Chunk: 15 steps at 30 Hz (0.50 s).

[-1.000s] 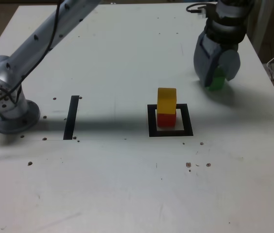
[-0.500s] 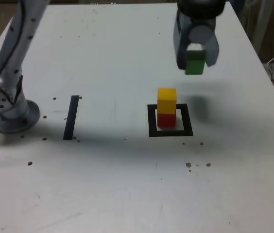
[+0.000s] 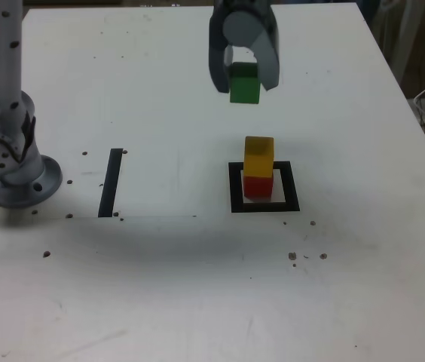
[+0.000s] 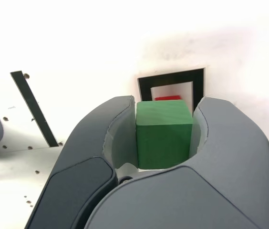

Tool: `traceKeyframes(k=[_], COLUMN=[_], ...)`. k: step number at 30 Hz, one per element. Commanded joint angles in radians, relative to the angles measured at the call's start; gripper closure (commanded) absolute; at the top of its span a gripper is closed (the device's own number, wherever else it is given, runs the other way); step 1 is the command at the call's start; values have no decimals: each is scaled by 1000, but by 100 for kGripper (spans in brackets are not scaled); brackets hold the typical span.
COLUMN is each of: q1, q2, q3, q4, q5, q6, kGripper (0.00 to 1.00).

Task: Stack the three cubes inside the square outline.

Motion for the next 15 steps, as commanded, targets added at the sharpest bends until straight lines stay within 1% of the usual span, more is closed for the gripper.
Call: traceKeyframes(k=[1, 9, 15], q1=[-18, -64, -92], q2=[-15, -12, -2], q3=[6, 27, 73], q4=[-9, -45, -94], q5=[-5, -18, -22], q6=[0, -15, -60], kGripper=[88, 88, 88])
